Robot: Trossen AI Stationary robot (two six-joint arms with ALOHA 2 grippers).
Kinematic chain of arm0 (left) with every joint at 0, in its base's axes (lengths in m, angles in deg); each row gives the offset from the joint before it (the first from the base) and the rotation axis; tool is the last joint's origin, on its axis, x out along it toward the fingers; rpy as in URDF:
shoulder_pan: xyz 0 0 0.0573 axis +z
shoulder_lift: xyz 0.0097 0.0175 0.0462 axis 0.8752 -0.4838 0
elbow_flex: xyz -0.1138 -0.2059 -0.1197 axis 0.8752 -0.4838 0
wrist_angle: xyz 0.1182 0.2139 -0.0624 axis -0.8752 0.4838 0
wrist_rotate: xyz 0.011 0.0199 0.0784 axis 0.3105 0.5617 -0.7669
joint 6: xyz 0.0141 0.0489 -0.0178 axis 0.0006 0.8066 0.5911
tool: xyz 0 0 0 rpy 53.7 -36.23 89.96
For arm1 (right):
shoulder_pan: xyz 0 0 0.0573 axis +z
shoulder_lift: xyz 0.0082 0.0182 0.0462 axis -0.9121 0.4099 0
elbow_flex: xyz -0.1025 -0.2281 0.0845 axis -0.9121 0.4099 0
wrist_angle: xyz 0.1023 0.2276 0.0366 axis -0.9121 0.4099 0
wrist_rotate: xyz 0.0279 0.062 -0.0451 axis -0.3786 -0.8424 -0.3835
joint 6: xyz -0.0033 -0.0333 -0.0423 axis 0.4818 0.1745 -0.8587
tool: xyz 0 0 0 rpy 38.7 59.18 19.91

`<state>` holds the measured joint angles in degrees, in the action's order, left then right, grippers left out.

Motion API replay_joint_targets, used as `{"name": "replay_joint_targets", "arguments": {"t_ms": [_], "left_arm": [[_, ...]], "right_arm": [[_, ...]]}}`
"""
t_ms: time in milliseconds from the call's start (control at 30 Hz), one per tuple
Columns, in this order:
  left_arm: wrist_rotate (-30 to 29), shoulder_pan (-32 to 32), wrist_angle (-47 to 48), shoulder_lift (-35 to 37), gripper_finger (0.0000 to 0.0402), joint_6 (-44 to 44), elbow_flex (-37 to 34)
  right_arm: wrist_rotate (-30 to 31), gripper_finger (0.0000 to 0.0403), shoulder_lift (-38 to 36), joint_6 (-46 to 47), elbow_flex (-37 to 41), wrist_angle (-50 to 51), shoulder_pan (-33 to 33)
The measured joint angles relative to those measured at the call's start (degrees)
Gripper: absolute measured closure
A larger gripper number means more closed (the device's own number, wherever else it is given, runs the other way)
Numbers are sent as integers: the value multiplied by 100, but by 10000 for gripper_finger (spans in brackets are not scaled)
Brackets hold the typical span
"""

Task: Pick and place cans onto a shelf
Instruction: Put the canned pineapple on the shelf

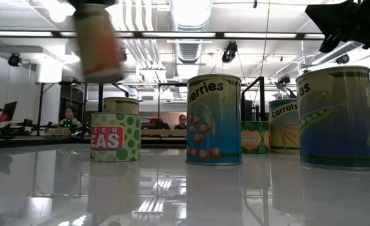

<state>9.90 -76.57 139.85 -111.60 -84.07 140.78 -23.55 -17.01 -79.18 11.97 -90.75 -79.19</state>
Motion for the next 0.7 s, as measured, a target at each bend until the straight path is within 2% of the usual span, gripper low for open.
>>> {"name": "replay_joint_targets", "arguments": {"t_ms": [100, 200, 367, 500, 700], "left_arm": [[2, 1103, -6, 0, 89, 791, 486], [44, 2265, -2, 2, 90, 1455, 580], [671, 3918, -87, -339, 90, 2082, 559], [944, 4419, -131, -826, 90, 2449, 556], [877, 4463, -41, -1400, 91, 2976, 549]], "right_arm": [[0, 394, 0, -2, -1, 12, -1], [0, 394, 0, 0, 0, 95, 0], [3, 394, 0, -1, 0, 276, 0], [46, 394, 0, -11, 0, 326, -2], [46, 394, 0, -4, 0, 365, -2]]}}
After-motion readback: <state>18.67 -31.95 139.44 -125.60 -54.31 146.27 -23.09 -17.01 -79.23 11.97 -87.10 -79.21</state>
